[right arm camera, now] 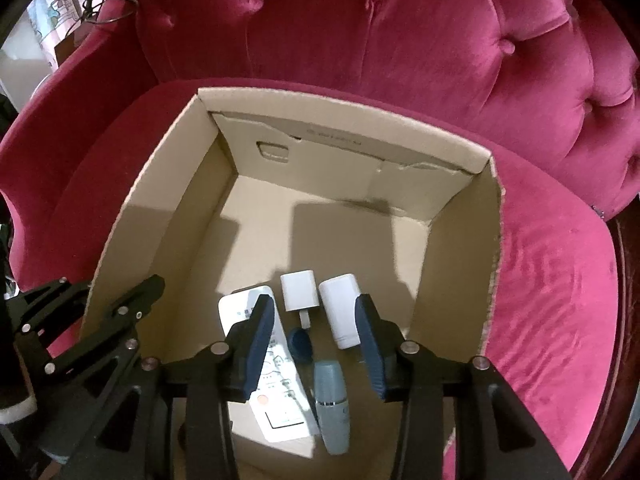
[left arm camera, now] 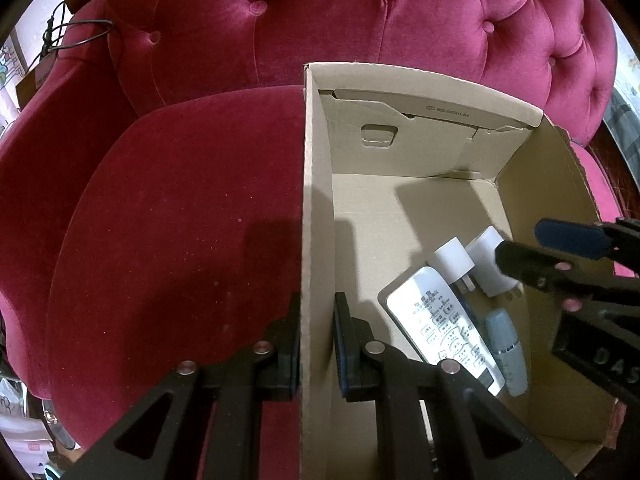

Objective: Organize rigid objects
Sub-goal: 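Lower the bottle beside the remote and open the right gripper, then move the right gripper out of the box over the brass keyring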

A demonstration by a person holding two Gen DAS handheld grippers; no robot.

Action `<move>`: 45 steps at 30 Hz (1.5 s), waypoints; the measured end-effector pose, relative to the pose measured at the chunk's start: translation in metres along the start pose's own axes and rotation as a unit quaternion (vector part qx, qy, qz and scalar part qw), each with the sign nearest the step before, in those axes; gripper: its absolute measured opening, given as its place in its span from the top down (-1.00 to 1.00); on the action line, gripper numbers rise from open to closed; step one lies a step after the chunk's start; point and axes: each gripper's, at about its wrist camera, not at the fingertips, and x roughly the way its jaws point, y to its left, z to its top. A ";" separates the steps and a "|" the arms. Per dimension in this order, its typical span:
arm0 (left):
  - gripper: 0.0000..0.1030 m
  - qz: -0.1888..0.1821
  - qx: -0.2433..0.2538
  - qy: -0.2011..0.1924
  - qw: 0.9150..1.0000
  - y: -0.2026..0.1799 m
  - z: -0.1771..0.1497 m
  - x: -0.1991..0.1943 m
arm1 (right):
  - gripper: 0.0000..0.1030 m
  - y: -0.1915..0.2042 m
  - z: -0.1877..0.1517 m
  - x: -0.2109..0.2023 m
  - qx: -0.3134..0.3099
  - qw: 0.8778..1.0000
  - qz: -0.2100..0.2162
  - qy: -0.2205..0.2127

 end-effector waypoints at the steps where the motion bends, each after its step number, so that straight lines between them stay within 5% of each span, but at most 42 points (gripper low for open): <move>1: 0.72 0.000 0.000 0.000 1.000 0.000 0.000 0.000 | 0.08 -0.001 0.000 -0.003 0.001 1.000 0.000 -0.001; 5: 0.72 0.002 0.001 0.000 1.000 -0.001 0.000 0.000 | 0.00 -0.006 -0.001 -0.016 0.002 1.000 -0.004 -0.008; 10: 0.72 0.003 0.001 0.000 1.000 -0.002 0.000 0.000 | -0.64 -0.014 0.000 -0.027 0.010 1.000 0.002 -0.013; 16: 0.72 0.003 0.002 0.000 1.000 -0.001 0.000 0.000 | -0.96 -0.026 -0.001 -0.047 0.014 0.999 -0.009 -0.028; 27: 0.72 0.005 0.003 0.000 1.000 -0.002 0.000 0.000 | -0.99 -0.061 -0.019 -0.079 0.011 0.997 -0.054 -0.049; 45: 0.72 0.006 0.003 0.000 1.000 -0.003 0.000 0.000 | -0.99 -0.137 -0.073 -0.073 0.085 0.991 -0.100 -0.029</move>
